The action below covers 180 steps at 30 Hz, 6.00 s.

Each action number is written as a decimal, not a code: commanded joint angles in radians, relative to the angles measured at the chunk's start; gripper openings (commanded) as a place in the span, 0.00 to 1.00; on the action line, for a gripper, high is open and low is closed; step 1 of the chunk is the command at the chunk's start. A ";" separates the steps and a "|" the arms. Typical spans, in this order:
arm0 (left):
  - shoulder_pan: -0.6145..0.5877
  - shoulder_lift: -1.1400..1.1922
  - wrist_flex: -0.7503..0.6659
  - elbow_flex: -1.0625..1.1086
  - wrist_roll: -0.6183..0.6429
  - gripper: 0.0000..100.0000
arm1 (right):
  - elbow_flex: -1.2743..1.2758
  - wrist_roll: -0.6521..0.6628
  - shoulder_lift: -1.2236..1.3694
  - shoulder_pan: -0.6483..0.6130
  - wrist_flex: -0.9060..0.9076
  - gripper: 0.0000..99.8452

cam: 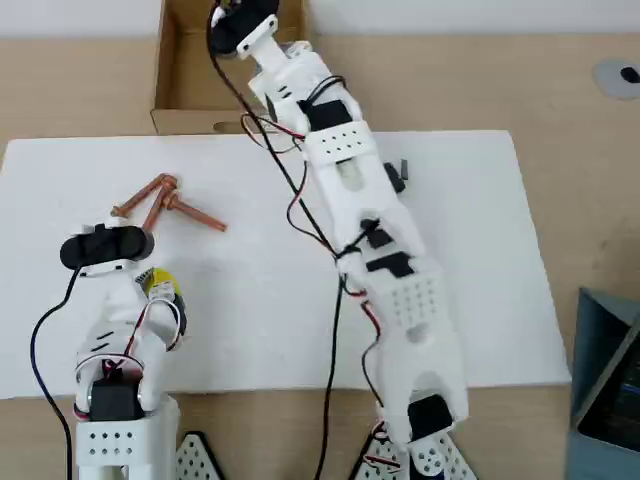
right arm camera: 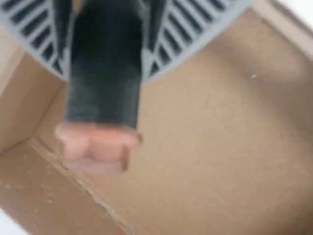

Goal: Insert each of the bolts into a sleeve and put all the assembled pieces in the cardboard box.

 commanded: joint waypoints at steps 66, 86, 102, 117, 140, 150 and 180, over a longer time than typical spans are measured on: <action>-0.011 -0.008 0.000 0.005 0.000 0.00 | -0.831 0.081 -0.079 0.257 1.281 0.15; -0.011 -0.008 0.002 0.005 0.000 0.00 | -0.189 0.086 -0.168 0.286 1.200 0.15; -0.011 -0.008 0.005 0.005 -0.003 0.00 | -0.205 0.103 0.025 0.338 1.103 0.21; -0.011 -0.008 0.005 0.005 -0.003 0.00 | -0.309 0.106 0.165 0.334 1.151 0.18; -0.011 -0.008 0.005 0.005 -0.005 0.00 | -0.314 0.109 0.229 0.275 1.192 0.02; -0.011 -0.008 0.005 0.005 -0.005 0.00 | -0.535 0.106 0.214 0.259 1.280 0.01; -0.009 -0.008 0.002 0.005 -0.005 0.00 | 0.097 -0.072 -0.619 0.282 1.280 0.01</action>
